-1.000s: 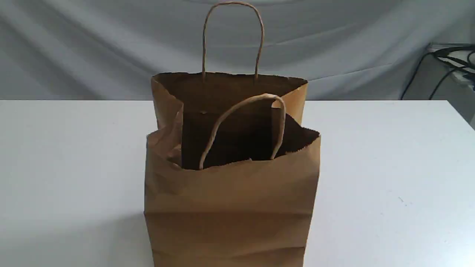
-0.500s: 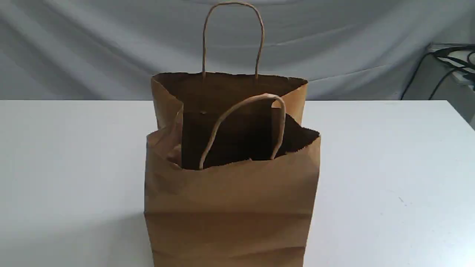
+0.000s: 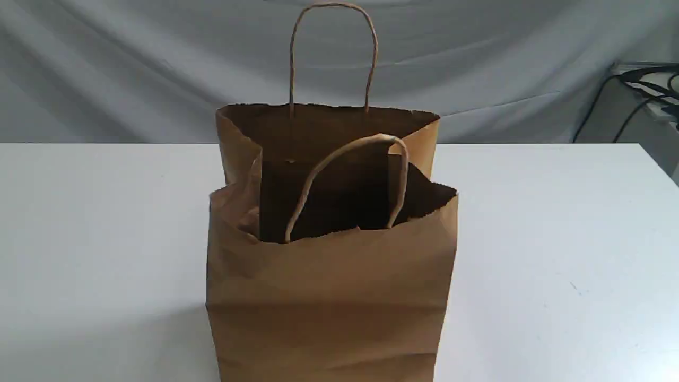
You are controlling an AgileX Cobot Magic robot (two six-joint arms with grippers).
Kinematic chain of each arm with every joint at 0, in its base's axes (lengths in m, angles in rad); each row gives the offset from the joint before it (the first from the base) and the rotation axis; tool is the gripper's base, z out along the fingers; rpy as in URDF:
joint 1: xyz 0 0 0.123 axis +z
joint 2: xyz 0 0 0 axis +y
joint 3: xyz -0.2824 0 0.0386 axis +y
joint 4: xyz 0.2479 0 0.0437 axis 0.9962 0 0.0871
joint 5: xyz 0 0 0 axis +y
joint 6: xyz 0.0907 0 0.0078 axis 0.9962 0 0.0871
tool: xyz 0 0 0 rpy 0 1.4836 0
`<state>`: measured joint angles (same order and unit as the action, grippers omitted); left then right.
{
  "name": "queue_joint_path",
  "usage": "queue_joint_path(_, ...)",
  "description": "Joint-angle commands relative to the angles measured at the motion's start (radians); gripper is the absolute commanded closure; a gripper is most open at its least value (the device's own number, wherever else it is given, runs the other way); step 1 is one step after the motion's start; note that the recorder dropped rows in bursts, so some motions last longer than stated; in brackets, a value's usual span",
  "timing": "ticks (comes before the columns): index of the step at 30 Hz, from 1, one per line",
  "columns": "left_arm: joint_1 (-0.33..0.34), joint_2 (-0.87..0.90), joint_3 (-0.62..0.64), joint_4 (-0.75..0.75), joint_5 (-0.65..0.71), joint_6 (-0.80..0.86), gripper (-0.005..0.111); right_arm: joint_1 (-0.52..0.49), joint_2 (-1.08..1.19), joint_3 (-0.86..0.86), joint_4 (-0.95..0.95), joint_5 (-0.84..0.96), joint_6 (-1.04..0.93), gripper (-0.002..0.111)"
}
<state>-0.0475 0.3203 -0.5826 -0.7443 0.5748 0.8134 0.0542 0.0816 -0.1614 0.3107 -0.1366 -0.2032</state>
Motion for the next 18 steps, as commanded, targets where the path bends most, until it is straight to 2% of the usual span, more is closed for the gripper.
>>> queue_joint_path(1,0.002,-0.004,0.007,-0.005,-0.001,0.002,0.107,-0.042,-0.052,0.043,-0.024,0.007,0.006,0.108)
queue_joint_path(11,0.002,-0.004,0.007,-0.005,-0.001,0.002,0.107,-0.093,-0.082,0.161,-0.059,0.02,-0.002,0.108)
queue_joint_path(18,0.002,-0.004,0.007,-0.005,-0.003,0.0,0.107,-0.093,-0.082,0.161,-0.147,0.156,-0.007,0.108)
